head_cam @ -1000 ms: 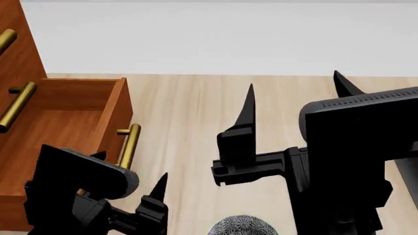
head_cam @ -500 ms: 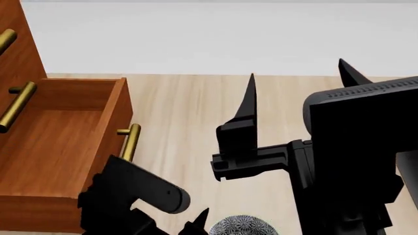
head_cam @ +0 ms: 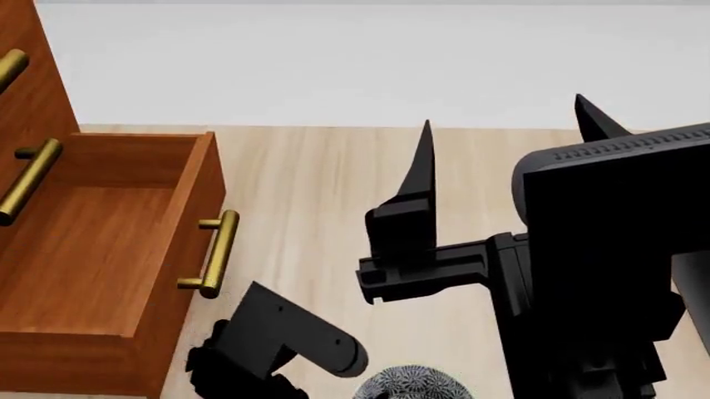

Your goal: Put the bowl in the bottom drawer of the cabinet.

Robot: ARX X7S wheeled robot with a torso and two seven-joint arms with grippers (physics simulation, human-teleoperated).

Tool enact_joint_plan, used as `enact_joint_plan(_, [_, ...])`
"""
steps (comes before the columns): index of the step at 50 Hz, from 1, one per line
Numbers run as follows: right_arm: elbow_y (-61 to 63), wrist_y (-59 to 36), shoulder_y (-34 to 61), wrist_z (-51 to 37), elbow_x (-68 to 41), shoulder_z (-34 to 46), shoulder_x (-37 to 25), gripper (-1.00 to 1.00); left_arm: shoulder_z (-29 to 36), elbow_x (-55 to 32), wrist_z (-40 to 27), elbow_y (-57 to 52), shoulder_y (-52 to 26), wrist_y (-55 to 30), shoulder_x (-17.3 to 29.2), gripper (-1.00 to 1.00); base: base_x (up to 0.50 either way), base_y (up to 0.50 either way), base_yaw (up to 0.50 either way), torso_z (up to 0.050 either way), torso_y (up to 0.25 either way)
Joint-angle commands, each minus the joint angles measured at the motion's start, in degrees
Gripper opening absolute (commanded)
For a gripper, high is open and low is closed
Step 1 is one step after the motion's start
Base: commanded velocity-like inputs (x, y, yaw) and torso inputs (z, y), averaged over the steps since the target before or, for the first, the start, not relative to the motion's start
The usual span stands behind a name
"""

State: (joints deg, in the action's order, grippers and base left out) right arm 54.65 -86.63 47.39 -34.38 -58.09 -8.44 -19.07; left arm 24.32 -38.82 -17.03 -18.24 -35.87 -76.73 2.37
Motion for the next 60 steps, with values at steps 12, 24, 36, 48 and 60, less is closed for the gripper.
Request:
enact_joint_plan(12, [-1.29,3.03,-1.03,-1.94,-1.95,0.64,-1.56,1.0,5.96,0.31,2.85,11.65,-1.33,8.41,0.03,1.0,0.0,0.0,0.0,0.0,0.0])
enact_joint_plan(24, [-1.47,3.38,-0.76,-3.4,-3.51,1.0,-1.92,1.0,8.23,0.25,5.11,17.34,-2.73,11.98,0.13,1.0,0.0,0.0,0.0,0.0,0.0])
enact_joint_plan(36, [-1.74,4.64,-1.0,-4.1,-4.28,1.5,-2.59,1.0,10.66,0.92,7.32,24.22,-3.72,16.56,-0.12,1.0,0.0,0.0,0.0,0.0,0.0])
enact_joint_plan(48, [-2.17,6.18,-1.3,-5.29,-5.39,2.27,-3.63,1.0,11.77,0.21,7.92,27.89,-4.12,18.6,-0.09,1.0,0.0,0.0,0.0,0.0,0.0])
enact_joint_plan(60, [-2.45,7.03,-1.24,-6.64,-6.92,2.56,-4.42,1.0,12.44,-1.23,7.3,28.35,-4.14,18.94,0.18,-1.0,0.0,0.0,0.0,0.0,0.0])
